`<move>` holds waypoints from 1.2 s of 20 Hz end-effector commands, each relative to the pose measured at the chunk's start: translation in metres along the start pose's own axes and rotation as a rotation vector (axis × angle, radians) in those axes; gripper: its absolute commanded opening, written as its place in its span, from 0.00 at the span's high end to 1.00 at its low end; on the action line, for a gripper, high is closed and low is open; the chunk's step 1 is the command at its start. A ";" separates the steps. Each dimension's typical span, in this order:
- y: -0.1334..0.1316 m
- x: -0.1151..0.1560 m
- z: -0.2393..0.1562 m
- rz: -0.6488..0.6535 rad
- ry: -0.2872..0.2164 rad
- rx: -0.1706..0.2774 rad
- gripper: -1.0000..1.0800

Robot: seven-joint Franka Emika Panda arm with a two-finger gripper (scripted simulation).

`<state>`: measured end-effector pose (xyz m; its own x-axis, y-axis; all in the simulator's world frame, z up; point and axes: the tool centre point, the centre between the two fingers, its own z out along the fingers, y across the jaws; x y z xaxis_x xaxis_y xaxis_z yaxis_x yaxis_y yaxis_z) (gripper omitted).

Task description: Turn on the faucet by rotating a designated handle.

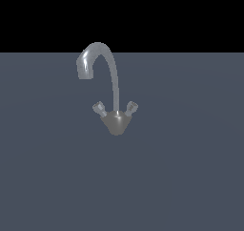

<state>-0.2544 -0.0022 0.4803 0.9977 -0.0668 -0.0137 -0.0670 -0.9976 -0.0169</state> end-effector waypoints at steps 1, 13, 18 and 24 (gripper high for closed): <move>-0.006 -0.001 0.020 -0.011 -0.062 -0.014 0.68; -0.027 0.101 0.138 0.032 -0.111 -0.124 0.42; -0.029 0.132 0.167 0.040 -0.104 -0.110 0.34; -0.033 0.178 0.208 0.078 -0.059 -0.090 0.21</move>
<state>-0.0875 0.0285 0.2742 0.9900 -0.1121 -0.0862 -0.1045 -0.9906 0.0879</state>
